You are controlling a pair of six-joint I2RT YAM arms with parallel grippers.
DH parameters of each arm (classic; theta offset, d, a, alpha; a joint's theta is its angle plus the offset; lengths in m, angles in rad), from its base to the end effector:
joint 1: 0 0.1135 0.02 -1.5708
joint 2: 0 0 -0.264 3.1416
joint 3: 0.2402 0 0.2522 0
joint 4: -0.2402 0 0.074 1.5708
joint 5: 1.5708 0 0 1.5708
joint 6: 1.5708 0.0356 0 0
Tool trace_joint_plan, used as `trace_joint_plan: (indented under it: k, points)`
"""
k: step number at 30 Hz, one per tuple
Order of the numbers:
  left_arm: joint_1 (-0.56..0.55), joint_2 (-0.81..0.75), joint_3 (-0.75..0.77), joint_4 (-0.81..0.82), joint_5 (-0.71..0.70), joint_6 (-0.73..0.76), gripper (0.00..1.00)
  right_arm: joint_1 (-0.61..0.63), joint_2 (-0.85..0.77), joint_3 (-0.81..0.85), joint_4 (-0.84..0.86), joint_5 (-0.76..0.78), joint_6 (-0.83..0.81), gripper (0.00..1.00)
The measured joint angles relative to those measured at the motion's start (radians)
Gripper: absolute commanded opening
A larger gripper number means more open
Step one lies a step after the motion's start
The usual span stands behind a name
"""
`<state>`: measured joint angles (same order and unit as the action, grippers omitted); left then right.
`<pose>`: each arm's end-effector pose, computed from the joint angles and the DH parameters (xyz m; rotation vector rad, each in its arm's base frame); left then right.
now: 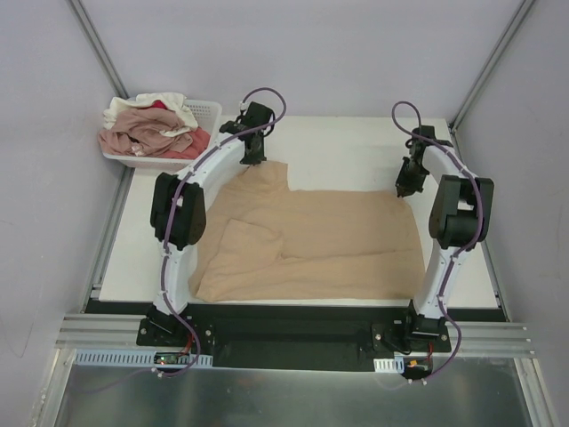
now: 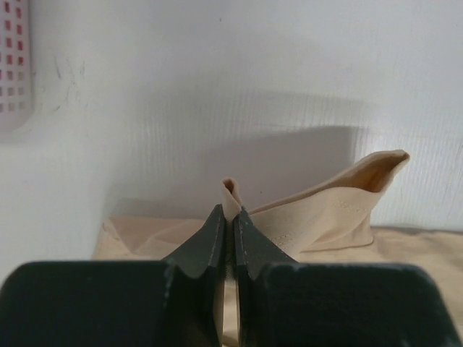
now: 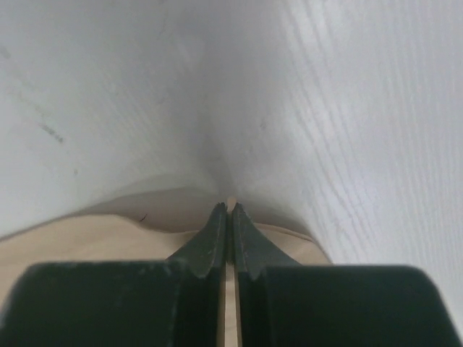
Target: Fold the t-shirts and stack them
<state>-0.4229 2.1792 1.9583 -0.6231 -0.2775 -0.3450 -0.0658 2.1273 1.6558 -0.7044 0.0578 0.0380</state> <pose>0.4554 -0.1942 0.2541 -0.0335 2.3727 -0.0307 0.4460 -0.0315 0.1787 0.1583 2.7418 -0.0870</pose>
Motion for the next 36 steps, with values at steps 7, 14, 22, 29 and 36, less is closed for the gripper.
trace_joint_plan:
  k: [7, 14, 22, 29, 36]
  points:
    - [-0.056, -0.192, -0.207, 0.028, -0.043, -0.032, 0.0, 0.023, -0.222, -0.184, 0.064, -0.086, -0.006, 0.01]
    - [-0.137, -0.393, -0.474, 0.068, -0.076, -0.088, 0.0, 0.024, -0.364, -0.341, 0.107, -0.13, 0.001, 0.0]
    - [-0.181, -0.639, -0.795, 0.088, -0.104, -0.212, 0.0, 0.024, -0.499, -0.5, 0.085, -0.111, 0.019, 0.01]
    - [-0.231, -0.818, -0.958, 0.098, -0.12, -0.288, 0.0, 0.024, -0.607, -0.569, 0.043, -0.039, 0.029, 0.01]
    - [-0.233, -0.974, -1.077, 0.096, -0.125, -0.326, 0.0, 0.023, -0.679, -0.6, -0.021, 0.057, 0.029, 0.01]
